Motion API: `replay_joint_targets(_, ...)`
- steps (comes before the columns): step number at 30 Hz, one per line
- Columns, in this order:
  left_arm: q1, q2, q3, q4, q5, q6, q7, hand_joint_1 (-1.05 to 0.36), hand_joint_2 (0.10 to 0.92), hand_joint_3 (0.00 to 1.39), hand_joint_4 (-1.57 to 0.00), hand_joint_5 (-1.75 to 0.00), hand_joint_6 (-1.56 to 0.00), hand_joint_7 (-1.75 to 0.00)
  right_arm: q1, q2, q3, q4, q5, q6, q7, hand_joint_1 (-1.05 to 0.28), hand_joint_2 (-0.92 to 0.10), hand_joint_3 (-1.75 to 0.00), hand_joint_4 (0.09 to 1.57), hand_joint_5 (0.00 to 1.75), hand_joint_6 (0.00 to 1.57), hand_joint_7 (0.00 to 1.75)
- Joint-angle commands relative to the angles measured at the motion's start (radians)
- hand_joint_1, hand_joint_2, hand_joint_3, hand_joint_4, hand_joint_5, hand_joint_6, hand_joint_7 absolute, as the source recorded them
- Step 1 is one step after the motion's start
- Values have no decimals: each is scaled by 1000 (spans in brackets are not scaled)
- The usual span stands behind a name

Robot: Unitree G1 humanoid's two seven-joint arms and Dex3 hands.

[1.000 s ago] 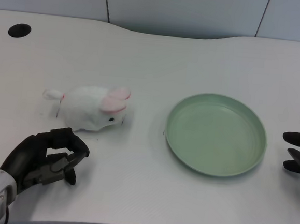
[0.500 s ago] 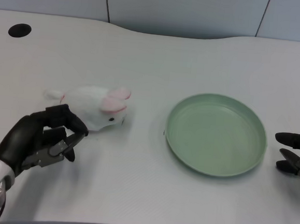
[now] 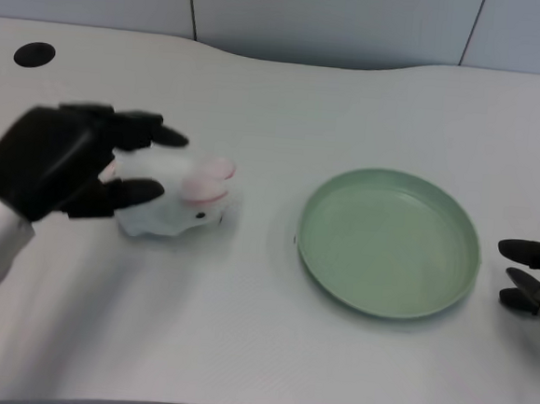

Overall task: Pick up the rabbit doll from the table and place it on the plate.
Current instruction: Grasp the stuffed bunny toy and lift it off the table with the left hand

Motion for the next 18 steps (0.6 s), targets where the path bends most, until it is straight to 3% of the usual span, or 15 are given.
replay_joint_targets(1,-31,35,-54,-10,80,65,6,-634,921,180,-274,-228,-442,-2,-7,-13,-6,14,4,2,-5,-443,-921,-205,1112,11,906,5)
replay_joint_targets(4,-93,59,-116,4,144,133,-61,-729,921,150,-131,-142,-280,0,-3,-15,-4,3,-1,7,-9,-444,-921,-202,1103,6,905,4)
replay_joint_targets(7,-165,68,-162,57,150,177,-144,-823,921,143,-26,-82,-135,0,-1,-13,-6,-1,5,7,-5,-445,-921,-200,1103,6,912,7)
replay_joint_targets(10,-226,75,-196,111,125,192,-229,-872,921,152,-2,-28,-73,-3,0,-12,-7,5,6,2,-5,-446,-921,-197,1107,8,918,9)
replay_joint_targets(14,-312,60,-225,208,59,205,-368,-922,921,159,1,0,-34,-1,10,-11,-2,-7,-1,-11,-8,-449,-921,-196,1111,9,921,8)
replay_joint_targets(16,-351,35,-235,285,20,207,-414,-945,921,165,1,1,-13,0,16,-12,2,-26,-7,15,-15,-463,-921,-200,1109,8,913,4)
replay_joint_targets(18,-397,5,-247,378,-11,213,-453,-968,921,177,1,1,-2,1,22,-10,-2,-35,1,15,-12,-457,-921,-197,1109,8,905,2)
